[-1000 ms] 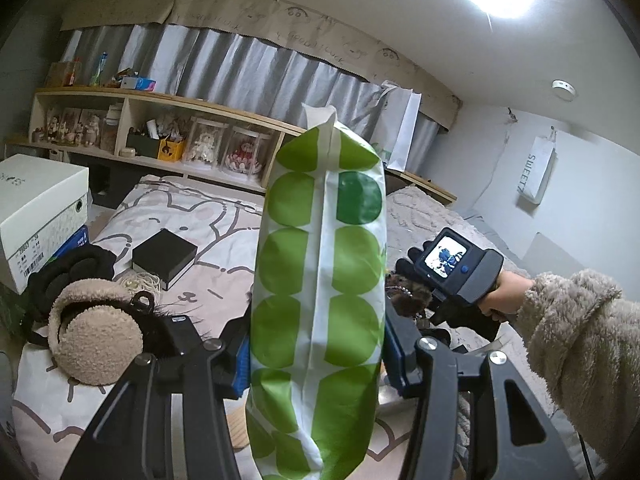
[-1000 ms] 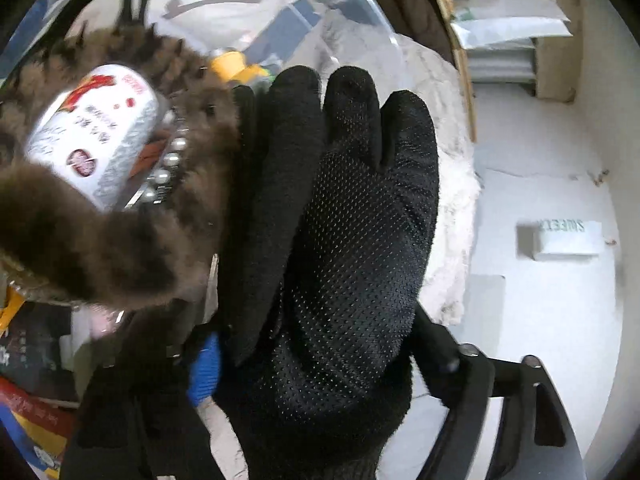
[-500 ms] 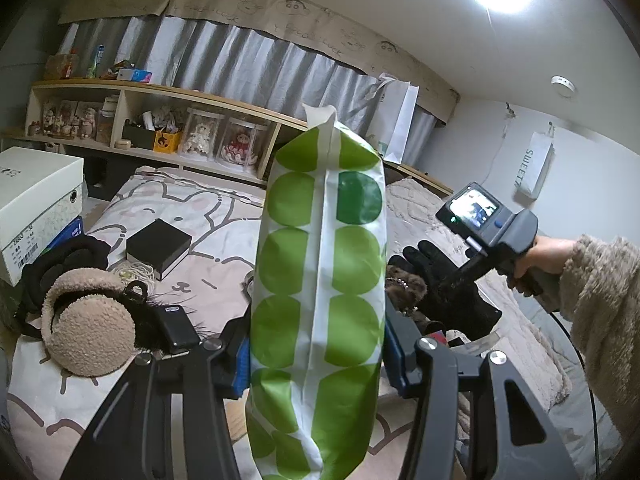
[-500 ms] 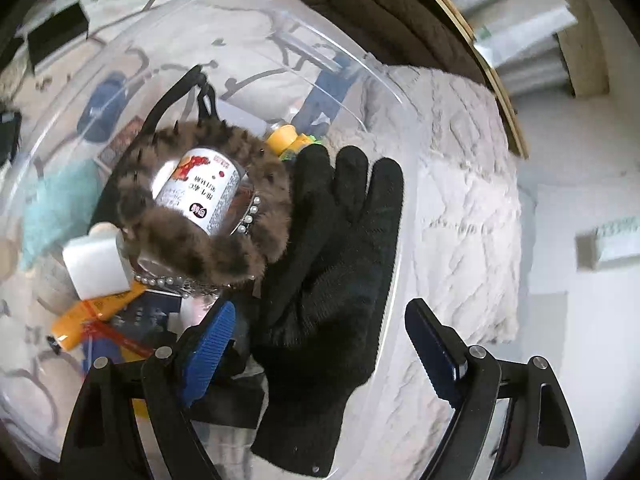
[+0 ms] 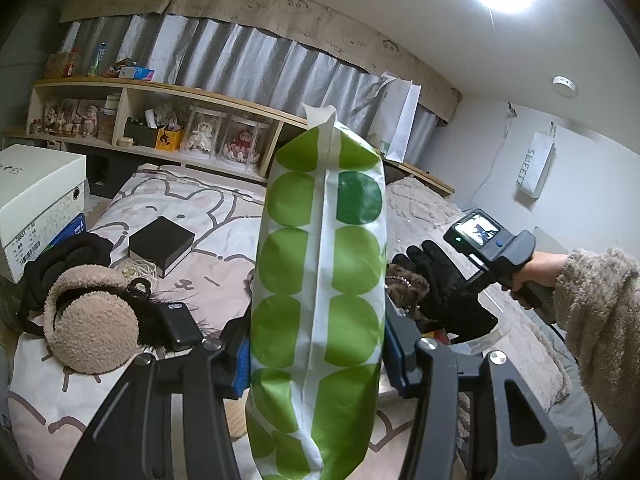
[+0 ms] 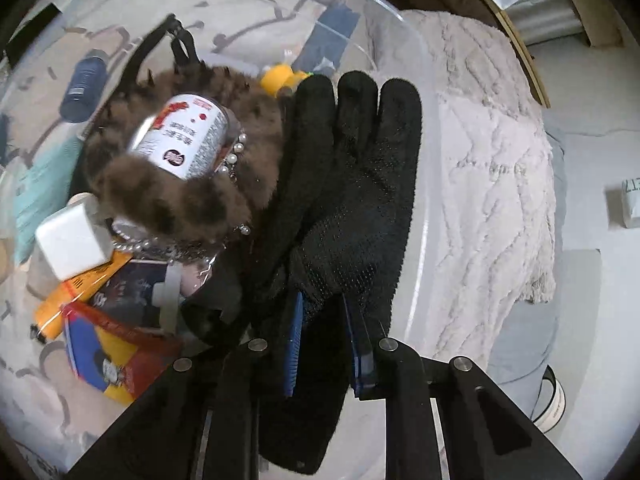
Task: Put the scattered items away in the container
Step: 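Carry the glove over the clear plastic box with the right gripper, then open the right gripper to drop the glove into the box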
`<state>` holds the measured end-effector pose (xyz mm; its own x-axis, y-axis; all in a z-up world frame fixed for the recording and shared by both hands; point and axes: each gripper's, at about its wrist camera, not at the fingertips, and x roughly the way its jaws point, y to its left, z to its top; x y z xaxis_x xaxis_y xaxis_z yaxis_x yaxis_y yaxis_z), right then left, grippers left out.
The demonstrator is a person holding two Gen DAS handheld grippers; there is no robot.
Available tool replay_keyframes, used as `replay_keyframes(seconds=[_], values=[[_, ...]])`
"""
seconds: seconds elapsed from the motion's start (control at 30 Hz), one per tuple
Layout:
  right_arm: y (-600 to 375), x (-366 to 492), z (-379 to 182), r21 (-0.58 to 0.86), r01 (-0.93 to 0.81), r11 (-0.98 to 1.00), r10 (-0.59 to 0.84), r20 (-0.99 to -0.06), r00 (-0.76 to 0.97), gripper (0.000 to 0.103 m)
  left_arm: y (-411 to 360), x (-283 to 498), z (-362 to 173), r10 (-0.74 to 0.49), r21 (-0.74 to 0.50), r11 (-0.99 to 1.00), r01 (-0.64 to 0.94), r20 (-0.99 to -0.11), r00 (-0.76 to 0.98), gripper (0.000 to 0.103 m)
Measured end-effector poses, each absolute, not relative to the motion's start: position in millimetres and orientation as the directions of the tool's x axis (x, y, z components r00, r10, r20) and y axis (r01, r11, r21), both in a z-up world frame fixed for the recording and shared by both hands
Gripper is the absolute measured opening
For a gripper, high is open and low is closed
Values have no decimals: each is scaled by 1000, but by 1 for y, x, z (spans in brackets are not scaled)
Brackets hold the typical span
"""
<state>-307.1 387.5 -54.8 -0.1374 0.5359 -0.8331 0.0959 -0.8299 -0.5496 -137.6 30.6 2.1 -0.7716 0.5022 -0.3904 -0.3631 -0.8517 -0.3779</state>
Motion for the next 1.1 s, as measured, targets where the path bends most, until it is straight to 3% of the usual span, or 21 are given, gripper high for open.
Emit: replay_keyframes(seconds=[0.47,0.7,0.87,1.0,1.1], values=[[397,-324,-88,-539,67,-840,534,-842,-82,20,39,-140,-7,515,-378,-847,-374,-412,-752,52],[400,-280,-20,-332,-25,-943,320,-881,-349,20,58,-135,11,550,-378,-826,-417,-386,-740,52],[406,-241,12,-149,-68,-986,163,-836,-524,20,84,-138,24,580,-374,-810,-452,-394,-713,52],[393,-219,14,-141,-121,-983,186,-758,-625,20,113,-149,39,589,-337,-807,-485,-403,-700,52],[395,-212,13,-25,-154,-988,123,-731,-671,20,132,-163,46,606,-333,-795,-507,-411,-681,52]])
